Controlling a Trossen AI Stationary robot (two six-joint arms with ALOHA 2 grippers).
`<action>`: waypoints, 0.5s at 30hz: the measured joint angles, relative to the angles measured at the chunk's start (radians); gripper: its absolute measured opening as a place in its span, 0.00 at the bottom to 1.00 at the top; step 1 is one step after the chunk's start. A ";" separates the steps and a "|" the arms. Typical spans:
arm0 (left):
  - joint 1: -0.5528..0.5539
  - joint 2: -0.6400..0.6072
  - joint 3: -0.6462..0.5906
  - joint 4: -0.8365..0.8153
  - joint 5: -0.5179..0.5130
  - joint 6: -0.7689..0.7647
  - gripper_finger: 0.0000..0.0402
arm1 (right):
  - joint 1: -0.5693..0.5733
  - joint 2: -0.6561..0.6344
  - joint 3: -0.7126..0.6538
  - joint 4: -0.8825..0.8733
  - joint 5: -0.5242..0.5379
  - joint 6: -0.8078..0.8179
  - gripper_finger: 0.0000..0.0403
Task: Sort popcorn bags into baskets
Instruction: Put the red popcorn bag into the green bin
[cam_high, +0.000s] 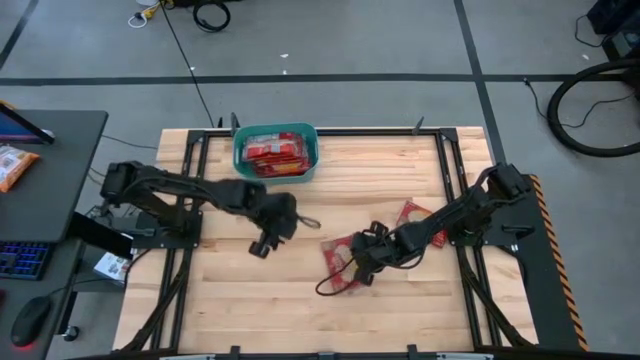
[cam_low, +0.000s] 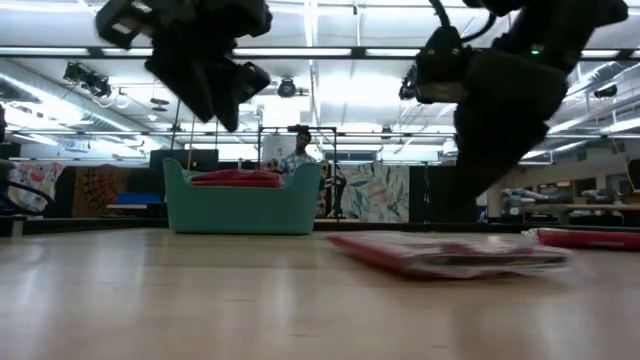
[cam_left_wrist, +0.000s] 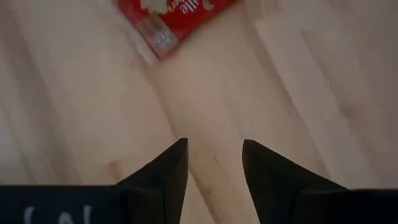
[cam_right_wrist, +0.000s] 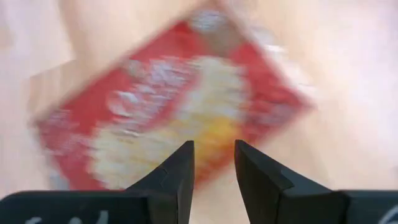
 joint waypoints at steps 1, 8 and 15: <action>-0.020 0.015 0.000 -0.007 -0.017 0.015 0.39 | 0.000 0.000 0.012 -0.023 0.017 -0.008 0.29; -0.162 0.145 0.000 0.074 -0.195 0.125 0.39 | 0.034 -0.005 0.072 -0.014 0.046 -0.057 0.29; -0.237 0.250 0.000 0.297 -0.288 0.241 0.39 | 0.079 -0.005 0.078 -0.069 0.026 -0.012 0.29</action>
